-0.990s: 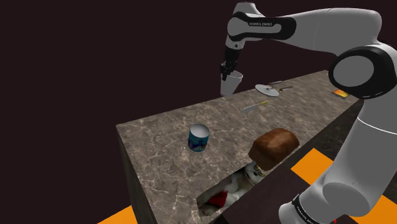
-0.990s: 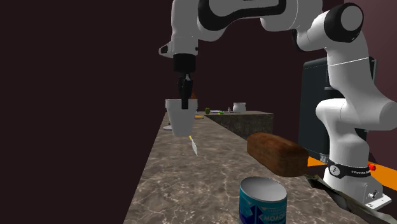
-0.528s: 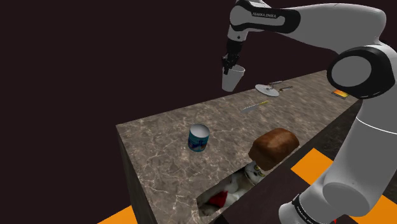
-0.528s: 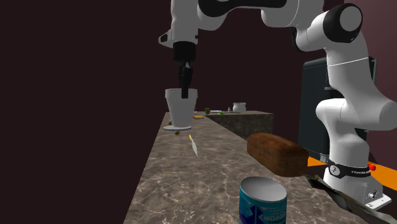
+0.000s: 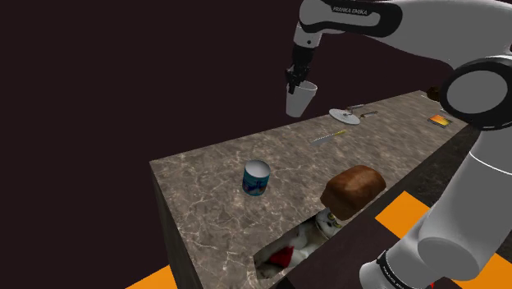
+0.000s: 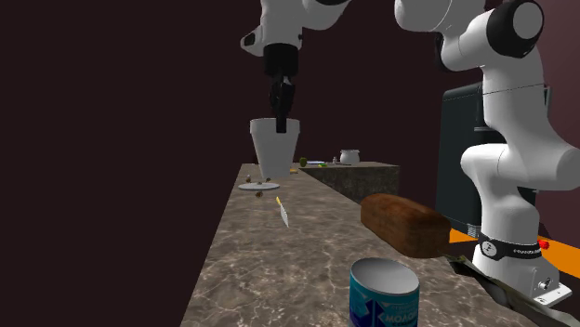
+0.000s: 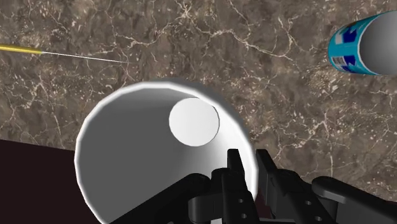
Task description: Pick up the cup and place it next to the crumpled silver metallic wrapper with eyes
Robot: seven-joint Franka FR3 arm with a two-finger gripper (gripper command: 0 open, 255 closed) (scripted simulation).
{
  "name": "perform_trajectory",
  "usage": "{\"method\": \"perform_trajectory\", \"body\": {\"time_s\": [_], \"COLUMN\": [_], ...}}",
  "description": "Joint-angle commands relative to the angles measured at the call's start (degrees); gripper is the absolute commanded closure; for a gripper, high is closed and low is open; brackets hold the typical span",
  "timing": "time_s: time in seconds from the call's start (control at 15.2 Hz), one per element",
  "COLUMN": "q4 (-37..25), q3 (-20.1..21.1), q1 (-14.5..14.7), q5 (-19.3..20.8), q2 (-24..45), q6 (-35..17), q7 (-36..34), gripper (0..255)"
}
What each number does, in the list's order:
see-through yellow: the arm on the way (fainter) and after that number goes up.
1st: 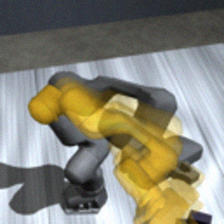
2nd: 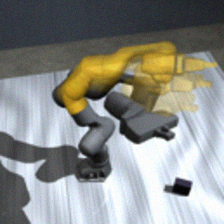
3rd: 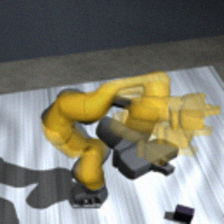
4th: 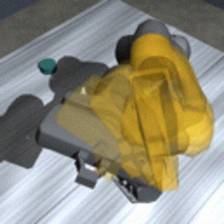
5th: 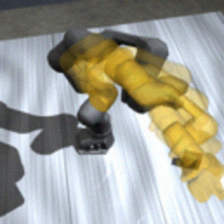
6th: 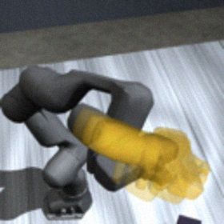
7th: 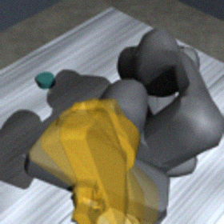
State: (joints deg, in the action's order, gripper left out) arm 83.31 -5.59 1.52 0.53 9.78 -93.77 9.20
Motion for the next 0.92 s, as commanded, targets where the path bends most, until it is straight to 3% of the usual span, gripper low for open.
{"method": "perform_trajectory", "body": {"time_s": [0.0,0.86], "q4": [4.0,20.3], "q3": [1.0,9.0], "q1": [1.6,9.6], "q5": [0.5,0.7], "q2": [-3.0,-16.7], "q6": [-1.0,-3.2], "q7": [-2.6,-18.6], "gripper": [255,255]}}
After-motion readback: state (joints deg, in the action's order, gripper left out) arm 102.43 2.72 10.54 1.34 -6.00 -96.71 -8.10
